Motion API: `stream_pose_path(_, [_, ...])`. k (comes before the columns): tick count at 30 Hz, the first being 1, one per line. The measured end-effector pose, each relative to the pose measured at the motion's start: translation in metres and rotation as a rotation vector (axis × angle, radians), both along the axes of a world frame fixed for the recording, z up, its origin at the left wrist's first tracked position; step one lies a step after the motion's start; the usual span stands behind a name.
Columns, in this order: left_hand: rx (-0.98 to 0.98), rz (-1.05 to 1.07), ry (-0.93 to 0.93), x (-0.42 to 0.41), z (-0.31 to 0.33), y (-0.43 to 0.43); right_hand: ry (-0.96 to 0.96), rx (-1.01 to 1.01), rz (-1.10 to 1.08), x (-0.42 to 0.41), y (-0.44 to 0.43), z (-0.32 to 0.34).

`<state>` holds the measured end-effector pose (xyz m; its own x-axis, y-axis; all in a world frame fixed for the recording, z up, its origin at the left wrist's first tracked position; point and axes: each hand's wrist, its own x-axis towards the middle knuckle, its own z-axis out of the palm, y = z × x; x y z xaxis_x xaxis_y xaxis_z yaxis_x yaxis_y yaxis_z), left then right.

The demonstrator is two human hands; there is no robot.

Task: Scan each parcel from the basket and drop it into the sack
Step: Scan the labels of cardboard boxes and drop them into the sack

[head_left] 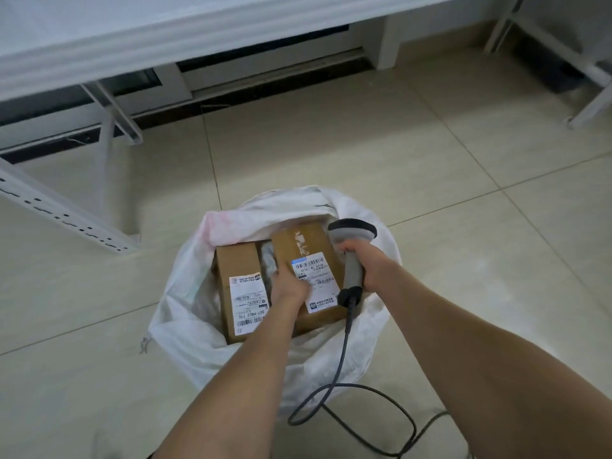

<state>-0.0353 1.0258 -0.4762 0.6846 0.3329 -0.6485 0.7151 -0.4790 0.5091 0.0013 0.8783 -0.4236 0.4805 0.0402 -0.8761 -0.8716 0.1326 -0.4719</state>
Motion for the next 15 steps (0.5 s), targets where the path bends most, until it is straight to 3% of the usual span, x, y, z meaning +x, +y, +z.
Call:
stream_pose_path(4, [0.203,-0.409,0.181,-0.008,-0.012,-0.010,-0.017,0.003,-0.003,-0.005,0.001,-0.018])
stream_pose_path(8, [0.323,-0.455,0.259,-0.009,-0.020,-0.018,-0.024,-0.017,0.002,-0.011,-0.004,-0.023])
stream_pose_path(12, [0.290,-0.612,0.309,0.000,0.000,-0.015,-0.019,0.030,-0.022,-0.017,-0.020,-0.008])
stream_pose_path(15, [0.221,-0.495,0.164,0.007,0.046,-0.017,-0.031,0.075,-0.103,-0.025,-0.029,0.028])
